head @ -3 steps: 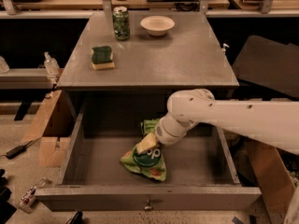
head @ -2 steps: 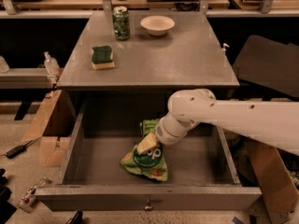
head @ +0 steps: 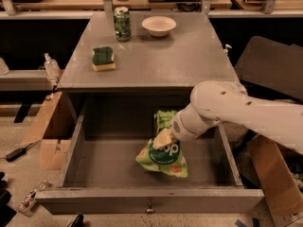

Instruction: Pick green rice chip bag from top drawer and place on counter

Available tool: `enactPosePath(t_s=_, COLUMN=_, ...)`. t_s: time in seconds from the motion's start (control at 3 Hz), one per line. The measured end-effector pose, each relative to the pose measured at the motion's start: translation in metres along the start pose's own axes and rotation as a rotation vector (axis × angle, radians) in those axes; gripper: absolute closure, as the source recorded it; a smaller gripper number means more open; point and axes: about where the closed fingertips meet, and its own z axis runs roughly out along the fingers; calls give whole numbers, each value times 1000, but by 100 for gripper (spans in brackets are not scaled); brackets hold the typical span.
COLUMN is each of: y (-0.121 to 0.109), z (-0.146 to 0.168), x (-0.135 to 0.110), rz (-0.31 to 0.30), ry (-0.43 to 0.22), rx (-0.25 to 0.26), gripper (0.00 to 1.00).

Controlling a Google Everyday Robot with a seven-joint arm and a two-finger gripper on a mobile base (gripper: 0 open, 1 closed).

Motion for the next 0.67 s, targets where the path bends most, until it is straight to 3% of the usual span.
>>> enactPosePath(t_s=0.67, y=-19, z=-135, x=-7, rz=-47, ry=-90, rx=63, gripper=100)
